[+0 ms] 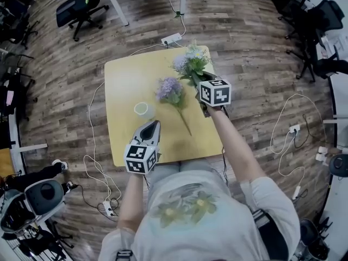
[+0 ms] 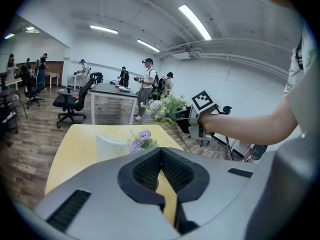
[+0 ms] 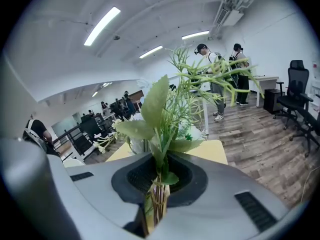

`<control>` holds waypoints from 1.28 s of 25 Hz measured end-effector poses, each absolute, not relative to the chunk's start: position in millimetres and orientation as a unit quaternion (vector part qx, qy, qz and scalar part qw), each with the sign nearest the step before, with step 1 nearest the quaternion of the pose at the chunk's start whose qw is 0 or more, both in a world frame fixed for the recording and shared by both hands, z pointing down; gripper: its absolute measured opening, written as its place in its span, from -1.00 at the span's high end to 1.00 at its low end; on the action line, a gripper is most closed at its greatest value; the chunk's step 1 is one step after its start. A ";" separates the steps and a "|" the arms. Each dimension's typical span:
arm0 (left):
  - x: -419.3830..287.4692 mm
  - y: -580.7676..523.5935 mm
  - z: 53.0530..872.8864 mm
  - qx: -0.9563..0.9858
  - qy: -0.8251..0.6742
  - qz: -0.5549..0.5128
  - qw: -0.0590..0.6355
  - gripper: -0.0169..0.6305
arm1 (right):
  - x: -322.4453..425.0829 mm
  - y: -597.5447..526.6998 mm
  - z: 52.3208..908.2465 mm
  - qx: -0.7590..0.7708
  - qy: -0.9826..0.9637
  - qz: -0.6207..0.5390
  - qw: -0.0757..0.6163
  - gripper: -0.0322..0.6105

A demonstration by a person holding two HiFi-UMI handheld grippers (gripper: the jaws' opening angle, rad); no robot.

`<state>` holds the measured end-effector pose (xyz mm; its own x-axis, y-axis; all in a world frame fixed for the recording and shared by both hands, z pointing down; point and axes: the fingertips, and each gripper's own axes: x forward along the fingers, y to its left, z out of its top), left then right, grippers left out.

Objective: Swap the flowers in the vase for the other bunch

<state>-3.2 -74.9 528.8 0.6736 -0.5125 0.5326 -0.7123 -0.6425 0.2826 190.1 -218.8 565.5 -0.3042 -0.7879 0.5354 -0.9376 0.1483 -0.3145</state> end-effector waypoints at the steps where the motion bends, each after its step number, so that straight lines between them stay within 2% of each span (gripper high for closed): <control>1: -4.9 -76.2 524.3 0.883 -0.350 0.205 0.238 0.89 | 186.7 -215.1 559.7 0.574 -0.752 0.301 0.121 0.72; 18: -54.7 -83.4 492.9 0.872 -0.394 0.169 0.236 0.89 | 124.6 -159.3 520.0 0.527 -0.791 0.299 0.086 0.71; 32: -92.8 -76.2 486.4 0.857 -0.432 0.157 0.233 0.89 | 55.2 -169.7 464.0 0.453 -0.849 0.273 0.015 0.71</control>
<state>-92.8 -76.2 486.4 0.5774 -0.6669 0.4710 -0.8136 -0.5180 0.2639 55.2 -169.7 464.0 -0.5897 -0.7604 0.2722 -0.7767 0.4415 -0.4492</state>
